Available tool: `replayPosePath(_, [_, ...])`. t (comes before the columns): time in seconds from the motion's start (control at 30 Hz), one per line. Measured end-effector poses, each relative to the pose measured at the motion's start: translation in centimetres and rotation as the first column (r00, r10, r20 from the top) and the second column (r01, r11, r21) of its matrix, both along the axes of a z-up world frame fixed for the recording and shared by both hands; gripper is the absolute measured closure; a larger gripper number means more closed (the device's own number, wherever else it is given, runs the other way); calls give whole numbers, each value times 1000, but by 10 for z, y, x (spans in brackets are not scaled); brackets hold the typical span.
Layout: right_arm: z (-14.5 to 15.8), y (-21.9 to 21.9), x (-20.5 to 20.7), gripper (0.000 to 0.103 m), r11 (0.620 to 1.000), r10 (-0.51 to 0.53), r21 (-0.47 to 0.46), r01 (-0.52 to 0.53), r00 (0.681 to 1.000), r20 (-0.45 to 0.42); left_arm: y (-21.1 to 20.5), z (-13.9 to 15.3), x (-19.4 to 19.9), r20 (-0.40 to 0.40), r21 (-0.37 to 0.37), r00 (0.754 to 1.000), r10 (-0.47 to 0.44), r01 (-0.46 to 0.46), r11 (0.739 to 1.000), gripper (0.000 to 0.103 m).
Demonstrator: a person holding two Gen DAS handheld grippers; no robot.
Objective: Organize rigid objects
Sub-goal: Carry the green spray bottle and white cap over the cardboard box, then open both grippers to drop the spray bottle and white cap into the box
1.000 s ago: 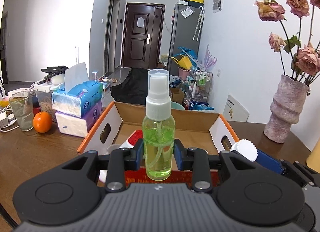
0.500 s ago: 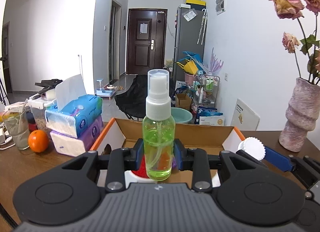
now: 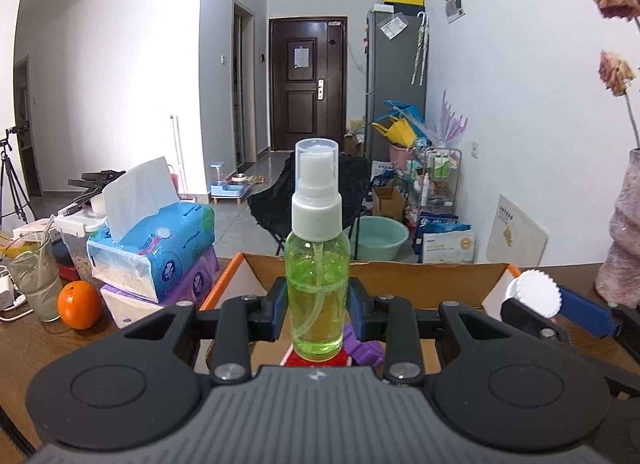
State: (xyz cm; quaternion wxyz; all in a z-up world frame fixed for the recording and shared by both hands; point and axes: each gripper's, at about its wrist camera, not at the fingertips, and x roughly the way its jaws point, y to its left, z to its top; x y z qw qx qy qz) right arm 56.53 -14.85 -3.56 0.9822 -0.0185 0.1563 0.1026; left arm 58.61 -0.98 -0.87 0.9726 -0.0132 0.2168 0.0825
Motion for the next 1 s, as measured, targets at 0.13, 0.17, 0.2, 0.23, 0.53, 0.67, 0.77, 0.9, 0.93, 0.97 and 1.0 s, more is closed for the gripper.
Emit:
replayPosePath(0.13, [0, 0, 12, 64, 1000, 3, -5, -3, 1000, -2, 2, -4, 9, -19, 12, 1000, 25, -25, 1000, 71])
replayPosePath(0.17, [0, 0, 15, 64, 1000, 2, -7, -2, 1000, -3, 3, -5, 12, -23, 14, 999, 29, -29, 999, 71])
replayPosePath(0.2, [-1, 1, 16, 64, 1000, 1, -8, -1, 1000, -4, 4, -6, 15, -29, 16, 999, 34, -33, 999, 71])
replayPosePath(0.23, [-1, 1, 19, 64, 1000, 1, -9, -1, 1000, -6, 4, -7, 17, -34, 18, 999, 36, -36, 999, 71])
replayPosePath(0.53, [-7, 2, 32, 58, 1000, 10, -20, -12, 998, -64, 4, -10, 24, -77, 45, 996, 53, -50, 998, 23])
replayPosePath(0.67, [-5, -3, 37, 6, 1000, -20, -12, 19, 996, -90, 5, -1, 14, -28, 60, 997, 71, -69, 996, 0])
replayPosePath(0.77, [-2, -6, 36, 3, 1000, -31, -3, 31, 996, -87, 9, -1, 13, -39, 46, 997, 72, -70, 996, 0])
replayPosePath(0.9, [-3, -8, 37, 0, 999, -33, 0, 33, 995, -96, 13, 0, 13, -39, 47, 996, 83, -81, 996, 0])
replayPosePath(0.93, [-4, -8, 37, 0, 999, -33, -1, 33, 995, -97, 14, 0, 14, -40, 44, 996, 84, -82, 996, 0])
replayPosePath(0.97, [-4, -8, 37, 0, 999, -32, -3, 32, 994, -100, 14, 0, 13, -42, 43, 996, 85, -83, 996, 0])
replayPosePath(1.0, [-4, -7, 37, 0, 999, -32, -6, 32, 994, -102, 15, 0, 13, -43, 43, 995, 86, -84, 996, 0])
